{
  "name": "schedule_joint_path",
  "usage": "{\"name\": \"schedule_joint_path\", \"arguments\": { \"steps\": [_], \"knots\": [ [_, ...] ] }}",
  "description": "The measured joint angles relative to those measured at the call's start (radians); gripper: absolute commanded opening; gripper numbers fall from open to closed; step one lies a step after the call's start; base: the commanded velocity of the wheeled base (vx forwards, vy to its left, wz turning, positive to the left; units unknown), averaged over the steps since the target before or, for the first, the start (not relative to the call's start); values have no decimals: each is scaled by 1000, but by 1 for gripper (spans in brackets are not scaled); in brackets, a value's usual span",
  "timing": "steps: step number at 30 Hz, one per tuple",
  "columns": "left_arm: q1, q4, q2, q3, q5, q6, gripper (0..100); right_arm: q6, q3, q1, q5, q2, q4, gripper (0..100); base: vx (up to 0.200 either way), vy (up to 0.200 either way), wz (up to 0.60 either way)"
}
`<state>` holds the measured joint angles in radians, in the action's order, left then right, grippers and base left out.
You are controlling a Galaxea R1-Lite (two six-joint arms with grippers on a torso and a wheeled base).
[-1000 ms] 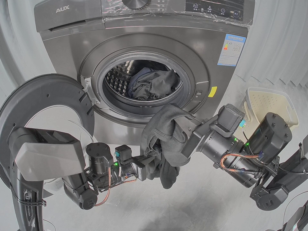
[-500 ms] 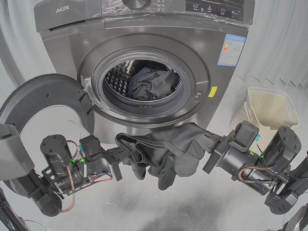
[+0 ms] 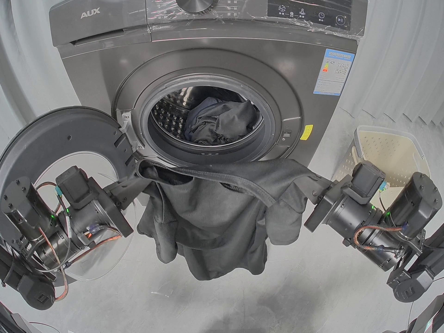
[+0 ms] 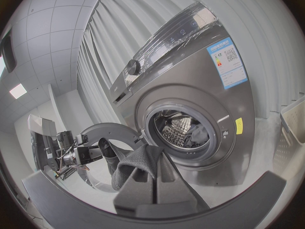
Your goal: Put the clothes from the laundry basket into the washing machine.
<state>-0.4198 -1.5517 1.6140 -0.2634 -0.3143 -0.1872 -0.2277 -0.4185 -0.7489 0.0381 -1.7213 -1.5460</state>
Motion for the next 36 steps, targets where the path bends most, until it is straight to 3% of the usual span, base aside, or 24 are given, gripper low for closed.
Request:
{"name": "schedule_joint_path", "arguments": {
  "steps": [15,25,32,36],
  "knots": [
    [59,0,-22,-73,4,0,0,-4,-37,32,6,-8,-1,0,0,0,0],
    [45,0,-17,-79,1,0,0,-9,-39,20,8,-10,-1,0,0,0,0],
    [51,1,-49,-74,-3,-21,0,1,-38,28,4,-3,0,0,0,0,0],
    [34,2,-65,-74,-25,-22,0,10,-6,31,-21,3,5,0,0,0,0]
  ]
}}
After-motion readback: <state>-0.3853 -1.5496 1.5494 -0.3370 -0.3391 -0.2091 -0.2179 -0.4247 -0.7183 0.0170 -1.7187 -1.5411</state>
